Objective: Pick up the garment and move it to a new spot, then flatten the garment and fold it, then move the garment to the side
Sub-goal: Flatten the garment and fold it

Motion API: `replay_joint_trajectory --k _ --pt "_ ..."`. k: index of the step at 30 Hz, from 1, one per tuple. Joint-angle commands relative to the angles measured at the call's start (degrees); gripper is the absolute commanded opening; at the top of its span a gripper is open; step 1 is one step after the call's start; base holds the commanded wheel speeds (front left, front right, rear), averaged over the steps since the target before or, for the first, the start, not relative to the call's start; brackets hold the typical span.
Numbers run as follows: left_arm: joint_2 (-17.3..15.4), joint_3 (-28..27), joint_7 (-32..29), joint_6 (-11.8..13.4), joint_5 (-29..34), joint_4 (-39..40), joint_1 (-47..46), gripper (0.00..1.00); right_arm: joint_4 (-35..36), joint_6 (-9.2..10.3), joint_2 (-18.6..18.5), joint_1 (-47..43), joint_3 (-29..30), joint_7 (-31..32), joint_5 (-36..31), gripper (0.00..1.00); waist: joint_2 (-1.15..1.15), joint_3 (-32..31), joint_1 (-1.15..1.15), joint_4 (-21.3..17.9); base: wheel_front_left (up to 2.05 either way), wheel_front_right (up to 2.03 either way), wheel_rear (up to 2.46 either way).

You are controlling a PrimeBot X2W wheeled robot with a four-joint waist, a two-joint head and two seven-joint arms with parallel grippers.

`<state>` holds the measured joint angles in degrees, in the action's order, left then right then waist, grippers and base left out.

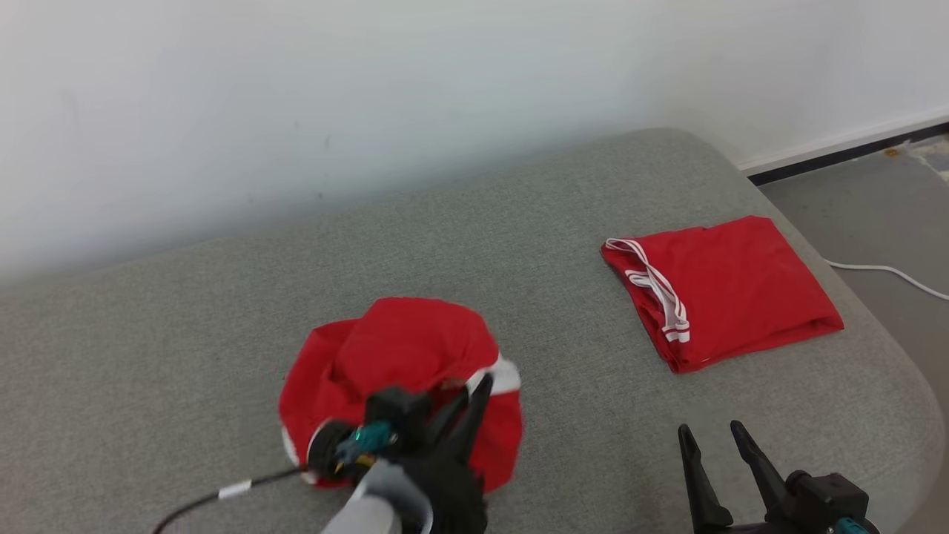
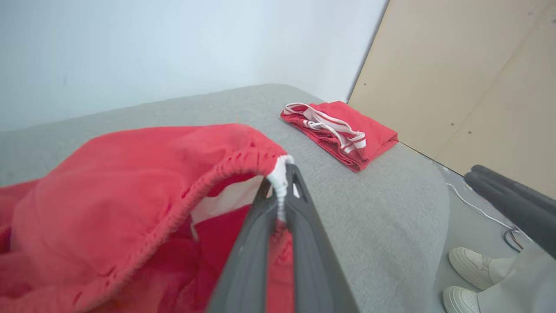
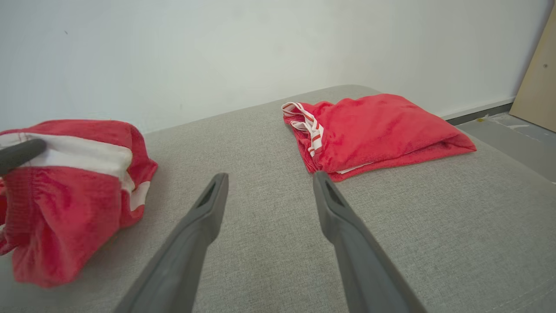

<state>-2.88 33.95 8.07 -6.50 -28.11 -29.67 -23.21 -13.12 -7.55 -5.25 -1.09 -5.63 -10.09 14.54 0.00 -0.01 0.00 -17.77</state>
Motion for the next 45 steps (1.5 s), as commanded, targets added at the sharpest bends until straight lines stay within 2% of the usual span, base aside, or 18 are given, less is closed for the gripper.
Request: replay_joint_trajectory --k 1,10,16,19,24,33,40,45 --pt "0.0 0.8 -0.4 -0.2 0.0 0.7 -2.3 0.00 0.0 0.13 -0.1 0.4 -0.1 0.0 0.1 1.00 0.00 -0.1 0.00 0.2 0.00 0.00 0.00" --pt "0.0 5.5 0.3 -0.8 -10.7 6.0 -17.2 0.00 -0.2 0.13 0.1 0.9 -0.8 -0.1 0.3 1.00 0.00 0.0 0.00 -0.1 0.00 0.00 0.00" --pt "0.0 5.5 2.6 -0.6 -17.1 8.5 -21.7 0.00 -0.3 0.13 0.3 0.0 0.1 -0.6 0.4 1.00 0.00 0.0 0.00 0.6 0.00 0.00 0.00" --pt "-0.4 6.3 2.4 -0.6 -17.5 8.5 -22.0 0.00 -0.4 0.13 0.5 -0.1 0.3 -0.6 0.5 1.00 0.00 0.0 0.00 1.8 0.00 0.00 0.00" --pt "-4.6 8.3 -0.4 0.6 -16.2 4.9 -17.4 0.00 -0.2 0.13 0.7 -0.2 -0.1 -0.4 0.6 1.00 0.00 0.3 0.00 4.3 0.00 0.00 0.00" --pt "-14.1 10.9 -10.8 3.5 -16.4 -2.9 -9.9 0.00 0.4 0.13 0.8 0.0 -0.7 0.1 0.2 1.00 0.00 1.2 0.00 8.7 0.00 0.00 0.00" --pt "-18.6 13.8 -12.8 4.4 -12.0 -7.9 -11.8 0.00 0.5 0.13 1.0 1.3 -1.8 0.3 0.4 1.00 0.00 2.4 0.00 9.0 0.00 0.00 0.00" --pt "-20.2 13.4 -12.0 4.4 -11.9 -11.5 -13.0 0.00 0.3 0.13 0.8 2.2 -2.2 0.1 0.6 1.00 0.00 3.1 0.00 8.2 0.00 0.00 0.00"
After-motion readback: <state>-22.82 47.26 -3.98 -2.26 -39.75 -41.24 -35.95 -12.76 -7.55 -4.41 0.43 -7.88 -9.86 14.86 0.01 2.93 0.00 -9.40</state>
